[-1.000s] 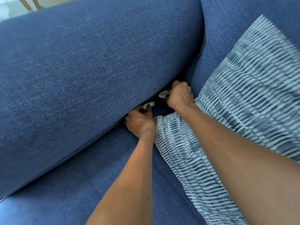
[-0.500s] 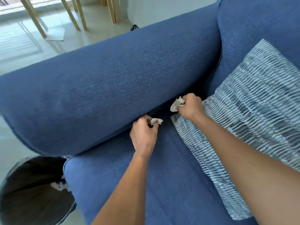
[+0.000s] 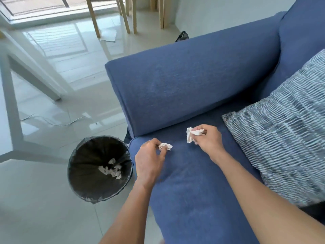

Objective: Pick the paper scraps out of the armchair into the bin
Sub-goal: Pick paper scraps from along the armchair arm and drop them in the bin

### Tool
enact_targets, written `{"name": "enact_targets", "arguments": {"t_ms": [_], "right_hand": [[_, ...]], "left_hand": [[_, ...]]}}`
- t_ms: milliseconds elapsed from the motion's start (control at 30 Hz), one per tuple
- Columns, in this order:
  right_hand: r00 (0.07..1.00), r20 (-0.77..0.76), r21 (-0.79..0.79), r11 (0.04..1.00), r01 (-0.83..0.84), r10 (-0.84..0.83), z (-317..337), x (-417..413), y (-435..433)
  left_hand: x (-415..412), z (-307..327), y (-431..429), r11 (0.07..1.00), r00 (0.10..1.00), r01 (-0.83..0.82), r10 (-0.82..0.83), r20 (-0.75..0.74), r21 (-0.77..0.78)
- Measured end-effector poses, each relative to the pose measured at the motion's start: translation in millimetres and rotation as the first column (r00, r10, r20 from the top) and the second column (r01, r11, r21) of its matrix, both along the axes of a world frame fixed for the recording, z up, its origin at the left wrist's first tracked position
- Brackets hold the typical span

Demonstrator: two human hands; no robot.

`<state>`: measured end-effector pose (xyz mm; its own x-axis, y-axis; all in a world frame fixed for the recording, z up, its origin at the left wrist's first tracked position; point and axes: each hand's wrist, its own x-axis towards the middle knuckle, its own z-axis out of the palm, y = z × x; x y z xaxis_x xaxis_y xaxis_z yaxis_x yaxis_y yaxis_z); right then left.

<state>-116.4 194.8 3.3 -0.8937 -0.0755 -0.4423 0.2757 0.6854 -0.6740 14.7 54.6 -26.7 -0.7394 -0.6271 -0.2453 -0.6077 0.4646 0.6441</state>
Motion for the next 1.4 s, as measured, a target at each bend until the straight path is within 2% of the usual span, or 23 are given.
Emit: {"name": "enact_targets", "arguments": {"t_ms": [133,333,467,667,933,1167,1400], "right_hand": [[0.999,0.053,-0.097,0.995,0.004,0.001,0.9,41.7,-42.7],[0.996,0.089,-0.16,0.987,-0.006,0.021,-2.0,110.6,-111.9],[0.985,0.123,-0.128,0.986,-0.109,0.125,-11.9,139.5,-147.1],[0.971,0.155,-0.074,0.983,-0.171,0.18,-23.6,172.4,-201.2],[0.969,0.075,0.072,0.968,-0.239,0.234,-40.6,190.5,-225.2],[0.974,0.045,0.138,0.964,-0.227,0.222,-49.6,193.4,-224.0],[0.977,0.03,0.187,0.959,-0.212,0.21,-53.9,197.4,-227.6]], "left_hand": [[45.0,-4.9,-46.7,0.997,0.996,-0.082,0.082,0.019,-0.007],[121.9,2.7,-123.6,0.986,0.982,-0.156,0.162,0.096,-0.062],[155.3,3.2,-165.3,0.972,0.968,-0.23,0.233,0.095,-0.042],[185.9,-1.9,-208.0,0.956,0.949,-0.293,0.293,0.118,-0.017],[202.9,-23.6,-221.6,0.957,0.941,-0.289,0.282,0.187,0.013],[200.7,-41.3,-229.1,0.964,0.955,-0.196,0.147,0.257,0.179],[207.7,-46.4,-233.2,0.977,0.95,-0.127,0.07,0.305,0.169]]}}
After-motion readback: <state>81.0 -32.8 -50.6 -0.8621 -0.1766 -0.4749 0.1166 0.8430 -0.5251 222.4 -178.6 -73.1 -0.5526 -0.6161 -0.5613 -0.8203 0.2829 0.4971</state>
